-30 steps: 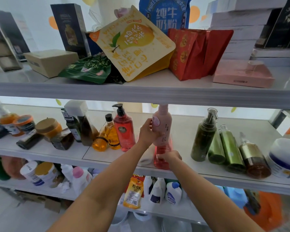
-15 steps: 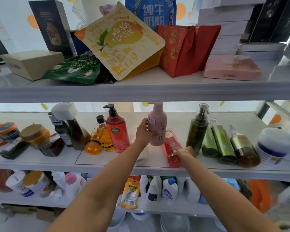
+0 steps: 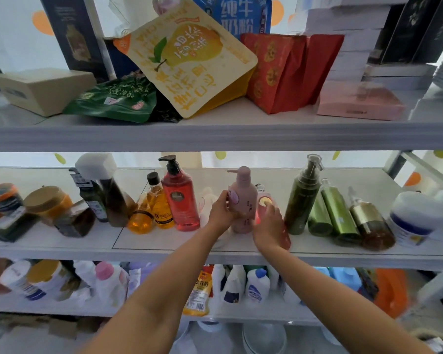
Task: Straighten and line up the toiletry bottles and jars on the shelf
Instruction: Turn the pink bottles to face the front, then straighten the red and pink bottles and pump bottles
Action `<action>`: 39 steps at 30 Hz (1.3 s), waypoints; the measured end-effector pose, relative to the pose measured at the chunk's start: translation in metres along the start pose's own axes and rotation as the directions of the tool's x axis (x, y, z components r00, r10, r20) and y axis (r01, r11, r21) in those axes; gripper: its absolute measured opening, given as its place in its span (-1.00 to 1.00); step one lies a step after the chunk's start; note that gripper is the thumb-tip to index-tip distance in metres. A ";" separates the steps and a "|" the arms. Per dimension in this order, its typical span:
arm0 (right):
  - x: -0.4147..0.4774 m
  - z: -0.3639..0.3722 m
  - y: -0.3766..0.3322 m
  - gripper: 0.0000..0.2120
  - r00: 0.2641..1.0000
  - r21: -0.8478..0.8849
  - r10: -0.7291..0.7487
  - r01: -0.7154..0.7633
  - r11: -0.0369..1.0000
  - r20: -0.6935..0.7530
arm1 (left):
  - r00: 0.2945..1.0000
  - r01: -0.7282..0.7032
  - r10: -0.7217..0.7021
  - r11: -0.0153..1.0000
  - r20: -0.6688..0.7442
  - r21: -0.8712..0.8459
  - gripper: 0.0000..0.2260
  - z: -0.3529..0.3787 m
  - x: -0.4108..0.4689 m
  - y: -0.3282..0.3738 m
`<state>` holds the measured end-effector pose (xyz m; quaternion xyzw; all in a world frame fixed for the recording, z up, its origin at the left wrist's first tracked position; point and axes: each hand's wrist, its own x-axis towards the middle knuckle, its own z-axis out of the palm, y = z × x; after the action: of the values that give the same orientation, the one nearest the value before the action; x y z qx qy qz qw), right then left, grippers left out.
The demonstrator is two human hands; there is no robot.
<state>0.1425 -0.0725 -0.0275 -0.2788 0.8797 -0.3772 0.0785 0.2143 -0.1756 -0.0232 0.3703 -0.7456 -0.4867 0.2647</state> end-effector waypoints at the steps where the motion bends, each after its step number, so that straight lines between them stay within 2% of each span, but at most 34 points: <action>1: 0.000 0.002 -0.007 -0.48 0.998 0.070 -0.040 0.037 0.997 0.047 | 1.000 -0.015 0.015 1.000 0.006 0.000 -0.60 -0.001 -0.002 -0.001; 4: 0.003 0.005 -0.024 -0.43 0.987 0.192 -0.005 -0.027 0.981 0.161 | 0.999 -0.050 0.051 0.998 -0.001 0.026 -0.62 -0.006 -0.006 -0.005; 8: 0.007 0.011 -0.028 -0.49 0.973 0.152 0.062 -0.098 0.984 0.223 | 0.990 -0.140 0.140 0.985 0.008 0.101 -0.50 -0.019 -0.010 -0.006; 10: 0.007 0.016 -0.025 -0.50 0.966 0.161 0.103 -0.144 0.976 0.237 | 0.975 -0.214 0.222 0.955 -0.021 0.206 -0.52 -0.029 -0.015 -0.008; 13: 0.000 0.023 -0.027 -0.36 0.946 0.188 0.240 -0.282 0.941 0.220 | 0.901 -0.212 0.348 0.874 -0.258 0.438 -0.78 -0.045 -0.025 -0.014; 15: -0.009 0.027 -0.031 -0.22 0.903 0.185 0.400 -0.425 0.886 0.157 | 0.803 -0.139 0.366 0.882 -0.470 0.450 -0.76 -0.058 -0.029 -0.015; 17: -0.021 0.034 -0.040 -0.28 0.867 0.209 0.481 -0.499 0.841 0.130 | 0.705 -0.095 0.337 0.917 -0.624 0.388 -0.66 -0.072 -0.028 -0.015; 18: -0.028 0.038 -0.045 -0.41 0.869 0.257 0.473 -0.495 0.830 0.146 | 0.678 -0.069 0.313 0.928 -0.665 0.367 -0.58 -0.079 -0.026 -0.014; 20: -0.040 0.048 -0.054 -0.77 0.894 0.360 0.393 -0.447 0.819 0.215 | 0.668 -0.012 0.294 0.923 -0.683 0.385 -0.39 -0.091 -0.022 -0.012; 21: -0.044 0.051 -0.060 -0.84 0.904 0.392 0.340 -0.419 0.819 0.258 | 0.685 0.002 0.294 0.914 -0.667 0.406 -0.31 -0.096 -0.020 -0.010; 23: -0.049 0.057 -0.072 -0.85 0.926 0.433 0.218 -0.341 0.834 0.308 | 0.757 0.016 0.248 0.918 -0.604 0.396 -0.18 -0.101 -0.017 -0.002; 25: -0.052 0.059 -0.083 -0.78 0.939 0.444 0.129 -0.268 0.855 0.319 | 0.808 0.042 0.185 0.929 -0.560 0.368 -0.12 -0.104 -0.013 0.007; 29: -0.045 0.062 -0.094 -0.46 0.922 0.389 0.030 -0.192 0.901 0.386 | 0.829 0.115 0.145 0.901 -0.540 0.418 -0.19 -0.107 -0.008 0.015; 33: -0.038 0.056 -0.100 -0.14 0.887 0.327 -0.092 -0.070 0.942 0.453 | 0.826 0.025 0.191 0.927 -0.530 0.374 -0.31 -0.104 -0.019 0.011; 36: -0.033 0.053 -0.104 -0.09 0.867 0.328 -0.172 0.011 0.945 0.468 | 0.811 -0.045 0.265 0.918 -0.522 0.395 -0.34 -0.103 -0.032 0.013; 39: -0.032 0.053 -0.110 -0.14 0.849 0.394 -0.236 0.036 0.919 0.473 | 0.793 -0.151 0.360 0.897 -0.491 0.415 -0.34 -0.109 -0.041 0.033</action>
<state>0.2353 -0.1490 0.0108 -0.4118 0.7172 -0.4531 0.3327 0.3112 -0.1915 0.0482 0.4309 -0.7548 -0.1740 0.4629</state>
